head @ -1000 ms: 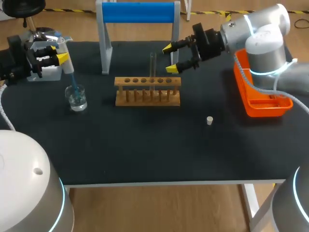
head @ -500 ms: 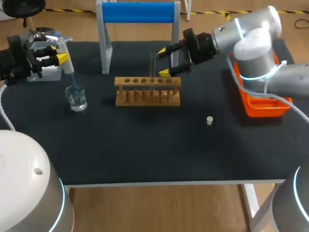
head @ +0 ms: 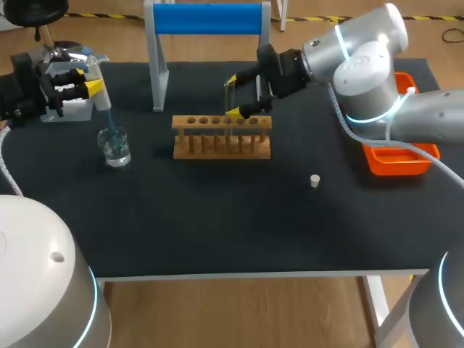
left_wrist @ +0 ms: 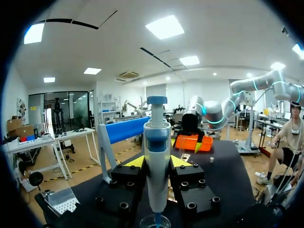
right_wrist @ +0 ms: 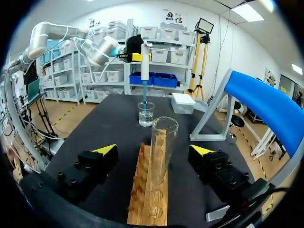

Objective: Invert the test tube, pick up the pipette, mount the tip to pipette, aspirate from beaker and dispense into the tube, eject the tip, return the pipette, and cap with the stopper.

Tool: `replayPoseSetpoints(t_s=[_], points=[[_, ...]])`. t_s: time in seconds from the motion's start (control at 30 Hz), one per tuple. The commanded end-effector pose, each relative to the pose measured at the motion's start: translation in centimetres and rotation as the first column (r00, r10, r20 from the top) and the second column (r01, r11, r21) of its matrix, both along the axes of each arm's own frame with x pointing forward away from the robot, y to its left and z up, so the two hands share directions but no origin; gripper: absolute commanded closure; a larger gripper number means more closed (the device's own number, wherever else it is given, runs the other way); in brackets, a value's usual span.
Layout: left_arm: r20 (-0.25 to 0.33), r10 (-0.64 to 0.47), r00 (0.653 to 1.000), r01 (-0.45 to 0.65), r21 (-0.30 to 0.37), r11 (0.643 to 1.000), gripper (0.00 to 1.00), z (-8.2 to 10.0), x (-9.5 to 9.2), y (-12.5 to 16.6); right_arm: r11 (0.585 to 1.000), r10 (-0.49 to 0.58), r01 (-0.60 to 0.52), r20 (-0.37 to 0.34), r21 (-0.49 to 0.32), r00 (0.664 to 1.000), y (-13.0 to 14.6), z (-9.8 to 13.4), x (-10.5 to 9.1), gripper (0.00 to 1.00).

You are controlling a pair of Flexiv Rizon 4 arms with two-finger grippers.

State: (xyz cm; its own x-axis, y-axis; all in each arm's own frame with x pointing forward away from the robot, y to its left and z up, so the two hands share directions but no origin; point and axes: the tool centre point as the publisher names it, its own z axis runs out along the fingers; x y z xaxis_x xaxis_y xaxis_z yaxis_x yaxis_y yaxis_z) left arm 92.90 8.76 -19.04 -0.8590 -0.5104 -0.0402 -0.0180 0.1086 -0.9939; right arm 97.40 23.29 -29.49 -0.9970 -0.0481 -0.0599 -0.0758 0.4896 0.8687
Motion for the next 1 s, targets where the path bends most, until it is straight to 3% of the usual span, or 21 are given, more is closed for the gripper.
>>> replayPoseSetpoints(t_s=[0.03,1.0], points=[[0.000,0.000,1.000,0.000,0.000,1.000,1.00,0.0,0.0,0.0,0.999,0.002,-0.003,-0.002,-0.032,1.000,0.8,0.0,0.2,0.00],[0.000,0.000,1.000,0.000,0.000,1.000,1.00,0.0,0.0,0.0,0.996,0.010,-0.008,0.015,-0.089,1.000,1.2,-1.5,0.9,0.00]])
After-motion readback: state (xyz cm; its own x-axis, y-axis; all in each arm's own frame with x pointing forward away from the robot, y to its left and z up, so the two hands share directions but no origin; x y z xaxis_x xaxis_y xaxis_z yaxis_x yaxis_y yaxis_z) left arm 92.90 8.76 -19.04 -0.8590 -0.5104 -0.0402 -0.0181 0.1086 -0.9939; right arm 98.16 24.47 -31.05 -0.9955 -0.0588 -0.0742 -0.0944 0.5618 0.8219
